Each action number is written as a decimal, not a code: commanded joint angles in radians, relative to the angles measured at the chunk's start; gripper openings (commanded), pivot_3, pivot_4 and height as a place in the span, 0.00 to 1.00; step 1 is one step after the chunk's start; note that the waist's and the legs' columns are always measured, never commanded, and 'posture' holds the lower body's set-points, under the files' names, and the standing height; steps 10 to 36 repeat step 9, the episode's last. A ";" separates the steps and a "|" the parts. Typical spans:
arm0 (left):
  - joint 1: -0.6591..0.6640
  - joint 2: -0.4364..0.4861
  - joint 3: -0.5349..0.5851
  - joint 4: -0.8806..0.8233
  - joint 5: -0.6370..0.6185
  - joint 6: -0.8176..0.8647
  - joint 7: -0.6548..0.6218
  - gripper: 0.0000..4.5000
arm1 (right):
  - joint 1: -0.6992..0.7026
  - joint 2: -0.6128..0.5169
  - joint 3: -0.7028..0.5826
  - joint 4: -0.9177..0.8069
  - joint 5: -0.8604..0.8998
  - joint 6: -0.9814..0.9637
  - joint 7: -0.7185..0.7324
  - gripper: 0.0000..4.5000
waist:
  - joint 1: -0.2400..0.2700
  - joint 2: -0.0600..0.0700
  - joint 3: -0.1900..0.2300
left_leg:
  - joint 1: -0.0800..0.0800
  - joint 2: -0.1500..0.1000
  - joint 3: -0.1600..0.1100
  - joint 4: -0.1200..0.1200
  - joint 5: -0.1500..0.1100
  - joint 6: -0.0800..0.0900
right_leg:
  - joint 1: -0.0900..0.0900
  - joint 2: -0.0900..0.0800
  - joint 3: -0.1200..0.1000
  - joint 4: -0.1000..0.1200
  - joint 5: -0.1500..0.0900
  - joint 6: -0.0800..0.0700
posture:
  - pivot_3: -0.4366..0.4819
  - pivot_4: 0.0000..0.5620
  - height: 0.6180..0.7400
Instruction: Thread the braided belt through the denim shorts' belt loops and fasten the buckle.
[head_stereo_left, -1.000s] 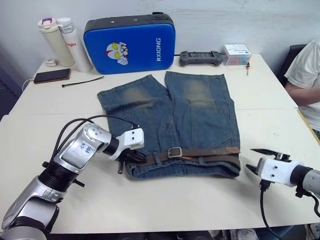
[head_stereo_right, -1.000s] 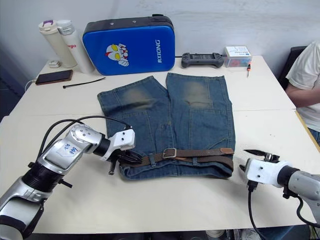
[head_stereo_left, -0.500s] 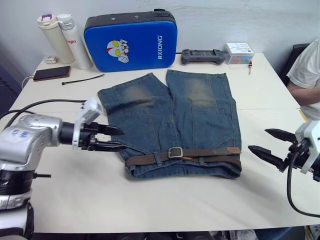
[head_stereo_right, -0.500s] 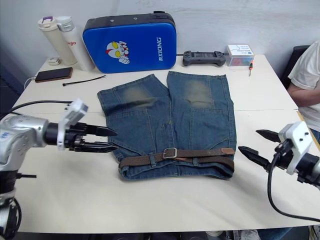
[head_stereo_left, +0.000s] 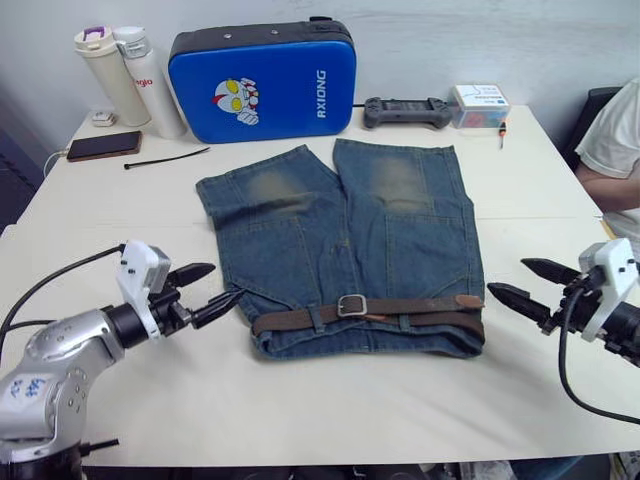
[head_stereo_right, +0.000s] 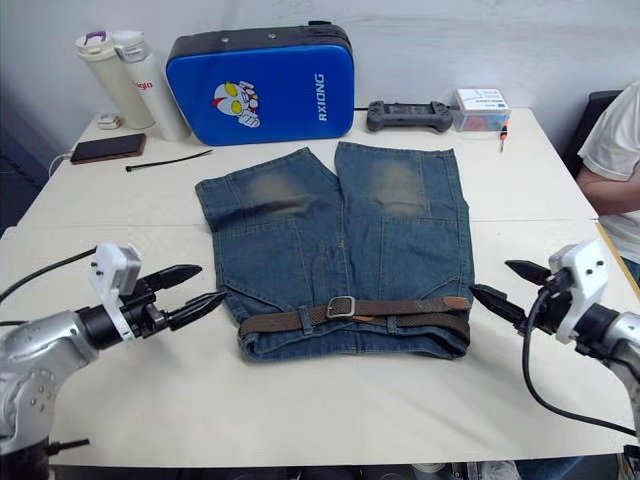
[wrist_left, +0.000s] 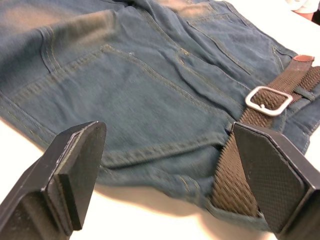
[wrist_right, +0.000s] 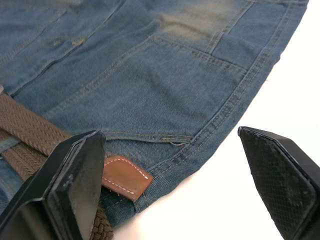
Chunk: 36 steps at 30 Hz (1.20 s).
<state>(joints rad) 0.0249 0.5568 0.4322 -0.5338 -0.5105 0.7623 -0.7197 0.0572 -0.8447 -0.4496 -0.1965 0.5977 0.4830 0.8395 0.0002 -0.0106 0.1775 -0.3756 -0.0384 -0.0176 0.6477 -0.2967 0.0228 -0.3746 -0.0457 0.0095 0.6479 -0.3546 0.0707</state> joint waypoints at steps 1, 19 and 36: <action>0.076 -0.037 -0.004 -0.012 0.050 -0.127 0.044 0.99 | -0.011 0.013 0.002 -0.022 -0.019 -0.036 0.000 1.00 | 0.000 0.000 0.000 | 0.000 0.000 0.000 0.000 0.000 0.000 | 0.000 0.000 0.000 0.000 0.000 0.000 | 0.48 0.27 1.00; 0.117 -0.026 0.026 0.058 0.030 -0.218 0.044 0.99 | -0.026 0.042 0.025 -0.035 -0.034 -0.043 -0.006 1.00 | 0.001 0.000 0.000 | 0.000 0.000 0.000 0.000 -0.001 0.001 | 0.000 0.000 0.000 -0.001 0.000 0.000 | 0.48 0.27 1.00; 0.117 -0.026 0.026 0.058 0.030 -0.218 0.044 0.99 | -0.026 0.042 0.025 -0.035 -0.034 -0.043 -0.006 1.00 | 0.001 0.000 0.000 | 0.000 0.000 0.000 0.000 -0.001 0.001 | 0.000 0.000 0.000 -0.001 0.000 0.000 | 0.48 0.27 1.00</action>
